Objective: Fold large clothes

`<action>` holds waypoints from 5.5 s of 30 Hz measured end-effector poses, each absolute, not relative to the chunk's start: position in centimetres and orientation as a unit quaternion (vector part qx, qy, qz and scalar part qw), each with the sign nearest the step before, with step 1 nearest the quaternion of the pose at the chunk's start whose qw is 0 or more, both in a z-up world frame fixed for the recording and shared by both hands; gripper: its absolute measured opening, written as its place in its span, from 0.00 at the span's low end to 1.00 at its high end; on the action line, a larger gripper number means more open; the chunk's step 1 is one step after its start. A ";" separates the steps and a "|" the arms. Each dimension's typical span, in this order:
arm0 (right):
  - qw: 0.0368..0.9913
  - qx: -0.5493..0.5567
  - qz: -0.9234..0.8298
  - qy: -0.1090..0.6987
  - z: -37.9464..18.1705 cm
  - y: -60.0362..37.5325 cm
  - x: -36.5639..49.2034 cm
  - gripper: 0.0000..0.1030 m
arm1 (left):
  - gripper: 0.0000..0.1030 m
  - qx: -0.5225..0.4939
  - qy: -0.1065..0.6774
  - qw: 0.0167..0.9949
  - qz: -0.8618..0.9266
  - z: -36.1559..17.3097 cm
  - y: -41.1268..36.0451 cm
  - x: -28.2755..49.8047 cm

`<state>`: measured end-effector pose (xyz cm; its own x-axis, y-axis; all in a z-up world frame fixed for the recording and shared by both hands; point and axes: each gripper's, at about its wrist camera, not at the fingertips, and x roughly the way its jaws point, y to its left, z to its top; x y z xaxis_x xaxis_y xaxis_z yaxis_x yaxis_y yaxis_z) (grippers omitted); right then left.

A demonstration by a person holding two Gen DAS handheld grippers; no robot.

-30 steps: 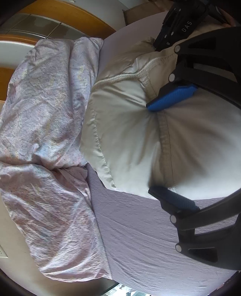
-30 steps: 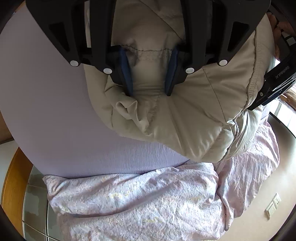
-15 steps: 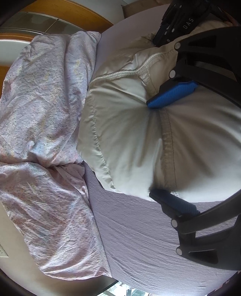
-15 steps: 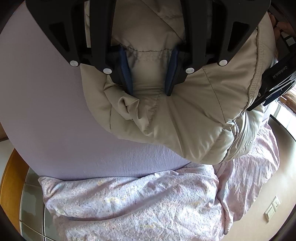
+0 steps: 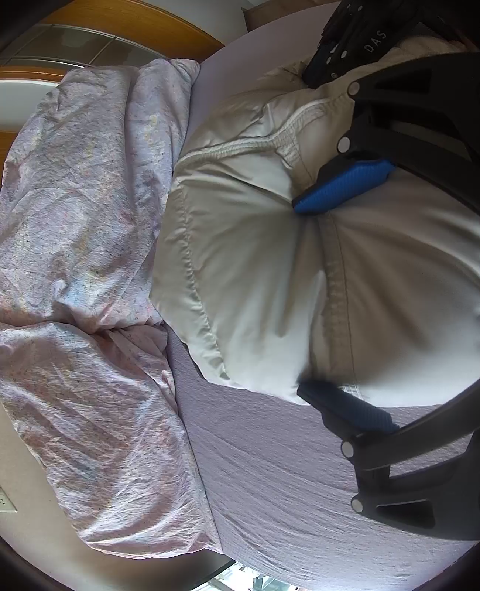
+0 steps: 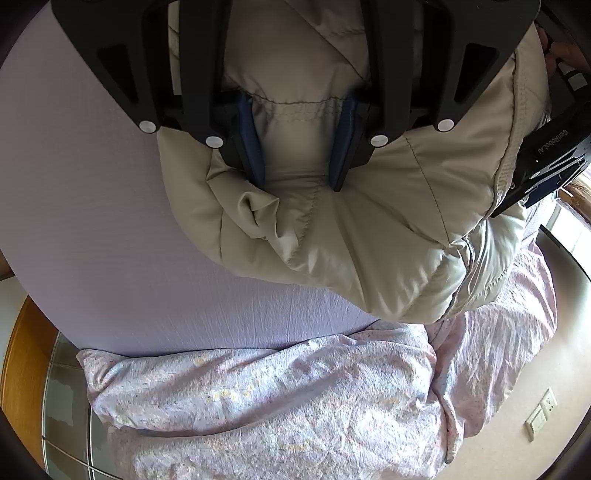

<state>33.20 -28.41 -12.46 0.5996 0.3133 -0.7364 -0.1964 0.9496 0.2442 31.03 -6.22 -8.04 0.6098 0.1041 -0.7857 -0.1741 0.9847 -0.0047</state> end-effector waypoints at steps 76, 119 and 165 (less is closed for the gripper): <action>0.719 0.311 0.289 0.550 -11.7 -20.8 41.2 0.46 | 0.57 -0.251 0.492 0.832 -0.051 -7.6 14.7 33.8; 0.848 0.037 0.144 0.508 -9.3 -15.1 35.9 0.53 | 0.84 -0.052 0.470 0.880 0.040 -6.0 8.4 28.2; 0.884 -0.020 0.160 0.438 -3.0 -17.2 18.7 0.99 | 0.90 -0.079 0.453 0.887 0.024 -3.8 5.3 13.4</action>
